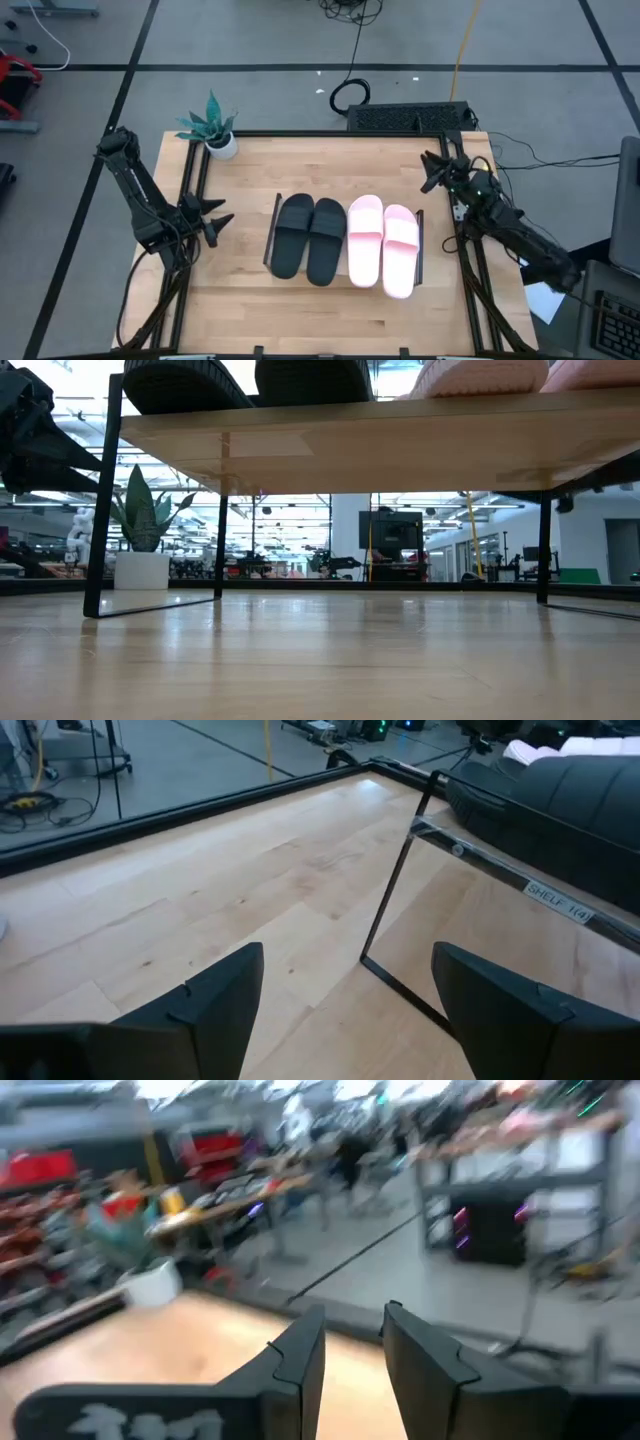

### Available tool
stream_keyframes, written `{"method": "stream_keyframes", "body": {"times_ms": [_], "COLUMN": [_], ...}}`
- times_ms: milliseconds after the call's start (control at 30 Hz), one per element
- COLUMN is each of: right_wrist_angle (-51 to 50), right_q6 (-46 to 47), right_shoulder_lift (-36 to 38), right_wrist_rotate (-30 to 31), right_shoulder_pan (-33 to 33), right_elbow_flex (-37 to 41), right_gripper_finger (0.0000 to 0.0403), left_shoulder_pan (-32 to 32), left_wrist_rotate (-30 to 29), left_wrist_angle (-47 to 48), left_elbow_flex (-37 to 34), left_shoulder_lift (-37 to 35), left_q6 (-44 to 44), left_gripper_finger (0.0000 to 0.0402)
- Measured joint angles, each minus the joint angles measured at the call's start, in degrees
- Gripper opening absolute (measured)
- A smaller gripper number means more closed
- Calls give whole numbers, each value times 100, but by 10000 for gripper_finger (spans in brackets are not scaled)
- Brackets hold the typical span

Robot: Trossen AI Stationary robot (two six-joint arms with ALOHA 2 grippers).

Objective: Pick and place slides into the shelf
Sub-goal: Return To Home Position

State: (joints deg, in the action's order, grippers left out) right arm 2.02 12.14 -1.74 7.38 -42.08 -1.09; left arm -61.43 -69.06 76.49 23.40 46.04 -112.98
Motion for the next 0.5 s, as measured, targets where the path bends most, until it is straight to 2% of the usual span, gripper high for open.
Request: {"method": "stream_keyframes", "body": {"times_ms": [167, 267, 300, 367, 500], "right_wrist_angle": [32, 115, 165, 273, 575], "right_q6": [112, 112, 113, 87, 29], "right_shoulder_lift": [-454, -749, -831, -971, -1086], "right_wrist_rotate": [-1532, -2195, -2351, -2573, -2570], "right_shoulder_pan": [-1098, -1506, -1590, -1694, -1741], "right_elbow_flex": [9, 10, 10, 12, 14], "right_gripper_finger": [93, 93, 93, 93, 93], "left_shoulder_pan": [0, -4, -4, 10, 137], "left_wrist_rotate": [-104, -749, -813, -577, -595], "left_wrist_angle": [-22, -427, -542, -649, -963], "left_elbow_flex": [-23, -309, -419, -664, -736], "left_shoulder_lift": [0, 0, 0, 2, 11], "left_q6": [58, -77, -68, -145, 138], "left_gripper_finger": [292, 292, 292, 292, 292]}}
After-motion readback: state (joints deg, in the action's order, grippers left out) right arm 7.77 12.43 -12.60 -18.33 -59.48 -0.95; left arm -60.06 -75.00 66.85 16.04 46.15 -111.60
